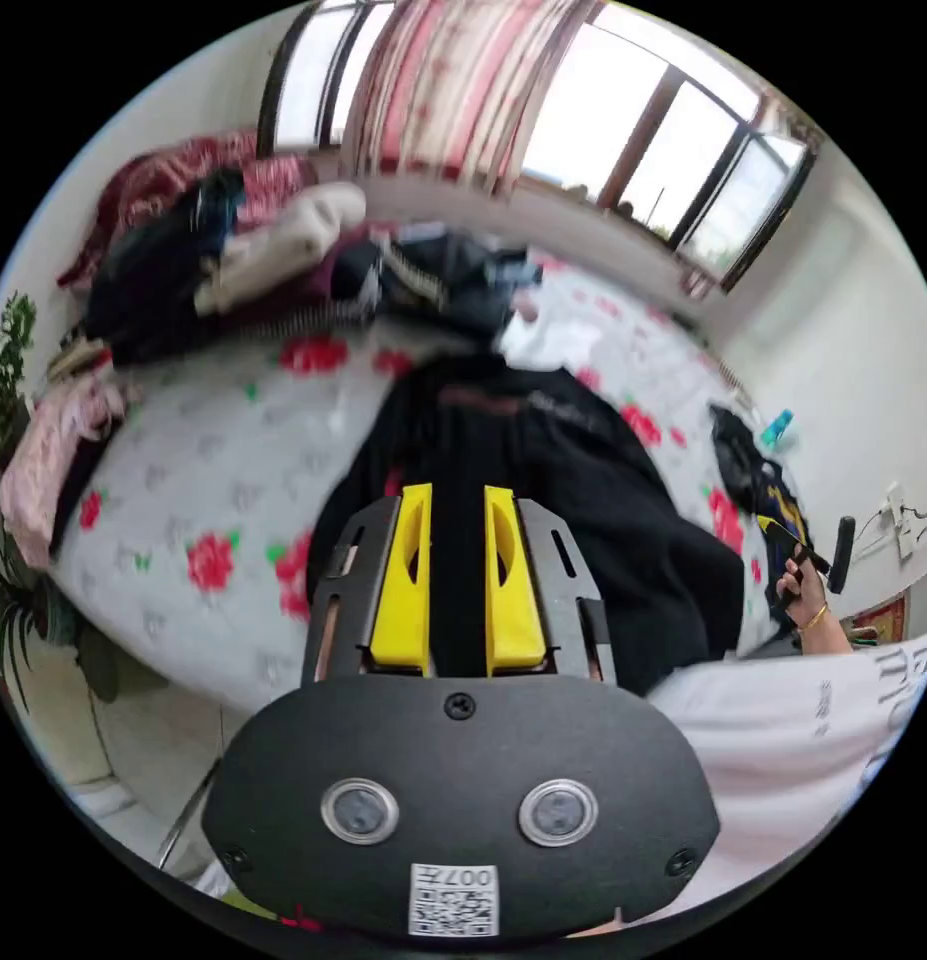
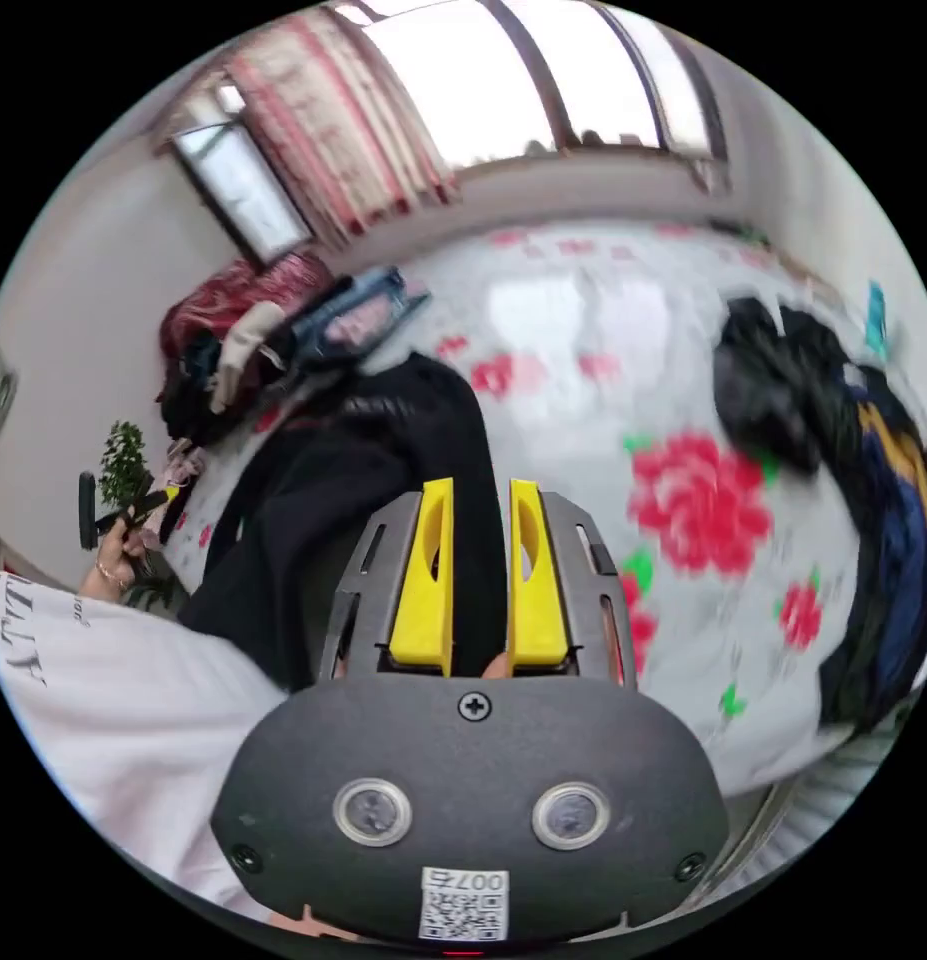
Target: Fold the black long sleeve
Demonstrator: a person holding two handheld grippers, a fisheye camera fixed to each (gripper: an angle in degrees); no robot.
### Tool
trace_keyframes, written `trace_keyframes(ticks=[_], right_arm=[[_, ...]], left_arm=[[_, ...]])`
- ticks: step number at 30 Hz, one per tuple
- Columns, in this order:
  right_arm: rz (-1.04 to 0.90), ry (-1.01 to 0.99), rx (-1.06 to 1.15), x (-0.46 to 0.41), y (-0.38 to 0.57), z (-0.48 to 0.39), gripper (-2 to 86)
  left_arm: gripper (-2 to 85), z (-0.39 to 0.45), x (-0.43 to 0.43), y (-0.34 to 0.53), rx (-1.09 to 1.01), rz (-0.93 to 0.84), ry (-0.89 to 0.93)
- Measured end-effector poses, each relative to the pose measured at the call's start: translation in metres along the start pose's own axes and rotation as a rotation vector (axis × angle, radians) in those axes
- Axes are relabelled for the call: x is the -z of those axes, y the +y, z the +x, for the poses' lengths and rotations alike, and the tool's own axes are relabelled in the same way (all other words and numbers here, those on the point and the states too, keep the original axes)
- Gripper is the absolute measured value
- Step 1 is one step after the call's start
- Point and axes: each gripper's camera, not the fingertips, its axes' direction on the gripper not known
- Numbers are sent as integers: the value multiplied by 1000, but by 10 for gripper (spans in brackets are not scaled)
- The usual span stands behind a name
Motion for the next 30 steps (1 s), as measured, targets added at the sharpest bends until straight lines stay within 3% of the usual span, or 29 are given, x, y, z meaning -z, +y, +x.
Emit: trace_keyframes(ticks=[1,4,11,14,15,18,20,24,30], right_arm=[[-58,15,-67,-15,23,17,53],[-131,49,-116,-34,47,27,64],[-323,124,133,-112,7,-24,62],[-384,44,172,-125,-19,-24,36],[-381,61,174,-123,-26,-22,33],[-244,355,178,-88,-71,7,23],[-14,548,-28,-28,-108,61,27],[129,504,-272,33,-136,123,42],[48,29,-21,-16,-114,74,68]], left_arm=[[72,-7,-19,16,42,-109,-7],[60,-10,-40,42,104,-192,55],[89,13,-74,6,21,-304,126],[91,27,-81,-10,-44,-342,94],[87,30,-79,-14,-57,-337,70],[81,27,-67,-18,-55,-307,68],[81,21,-62,-18,-46,-303,58],[85,6,-50,-14,-1,-282,38],[89,-18,-42,2,193,-253,94]])
